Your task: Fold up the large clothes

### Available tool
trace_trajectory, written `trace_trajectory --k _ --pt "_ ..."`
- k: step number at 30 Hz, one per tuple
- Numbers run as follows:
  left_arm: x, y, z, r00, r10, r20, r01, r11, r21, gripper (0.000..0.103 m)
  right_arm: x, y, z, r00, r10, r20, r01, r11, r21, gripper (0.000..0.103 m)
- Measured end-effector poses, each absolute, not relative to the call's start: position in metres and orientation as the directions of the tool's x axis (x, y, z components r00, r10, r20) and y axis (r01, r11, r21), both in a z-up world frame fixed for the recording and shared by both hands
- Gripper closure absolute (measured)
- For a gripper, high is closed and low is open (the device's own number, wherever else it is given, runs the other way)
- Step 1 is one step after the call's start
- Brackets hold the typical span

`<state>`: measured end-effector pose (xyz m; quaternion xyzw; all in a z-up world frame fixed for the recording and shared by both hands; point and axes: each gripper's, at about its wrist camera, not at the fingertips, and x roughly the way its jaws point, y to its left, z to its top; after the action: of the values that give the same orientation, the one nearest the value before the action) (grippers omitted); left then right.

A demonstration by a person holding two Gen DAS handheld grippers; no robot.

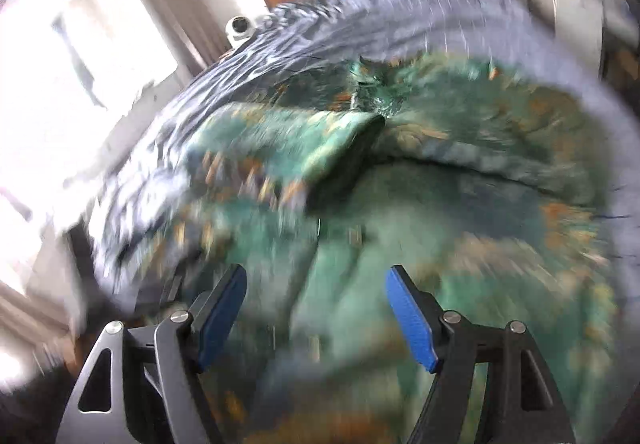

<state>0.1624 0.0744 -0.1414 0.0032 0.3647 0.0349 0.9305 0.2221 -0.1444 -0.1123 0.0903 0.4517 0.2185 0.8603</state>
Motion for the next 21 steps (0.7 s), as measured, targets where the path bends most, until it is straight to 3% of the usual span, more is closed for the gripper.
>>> trace_trajectory --k 5,7,8,9,11,16,21 --pt "0.149 0.083 -0.139 0.744 0.065 -0.665 -0.081 0.997 0.007 0.015 0.325 -0.139 -0.147 0.457 0.499 -0.736 -0.161 0.861 0.483 0.029" --pt "0.145 0.094 -0.144 0.744 0.06 -0.666 -0.087 0.996 -0.007 0.015 0.346 -0.133 -0.159 0.443 0.507 -0.739 -0.123 0.851 0.51 0.034" --pt "0.142 0.098 -0.145 0.74 0.058 -0.67 -0.093 0.995 -0.017 0.015 0.352 -0.129 -0.165 0.427 0.515 -0.743 -0.11 0.845 0.523 0.05" --pt "0.141 0.102 -0.146 0.734 0.056 -0.677 -0.103 0.994 -0.03 0.015 0.358 -0.125 -0.171 0.404 0.524 -0.75 -0.101 0.84 0.533 0.076" --pt "0.14 0.11 -0.147 0.732 0.051 -0.679 -0.118 0.992 -0.053 0.015 0.357 -0.114 -0.169 0.383 0.528 -0.758 -0.101 0.84 0.533 0.089" --pt "0.139 0.122 -0.142 0.746 0.024 -0.665 -0.136 0.984 -0.117 0.015 0.356 -0.098 -0.095 0.511 0.473 -0.718 -0.264 0.881 0.392 0.093" --pt "0.146 0.121 -0.14 0.745 0.0 -0.667 -0.131 0.981 -0.145 0.015 0.41 -0.105 -0.067 0.584 0.395 -0.709 -0.257 0.919 0.3 0.093"
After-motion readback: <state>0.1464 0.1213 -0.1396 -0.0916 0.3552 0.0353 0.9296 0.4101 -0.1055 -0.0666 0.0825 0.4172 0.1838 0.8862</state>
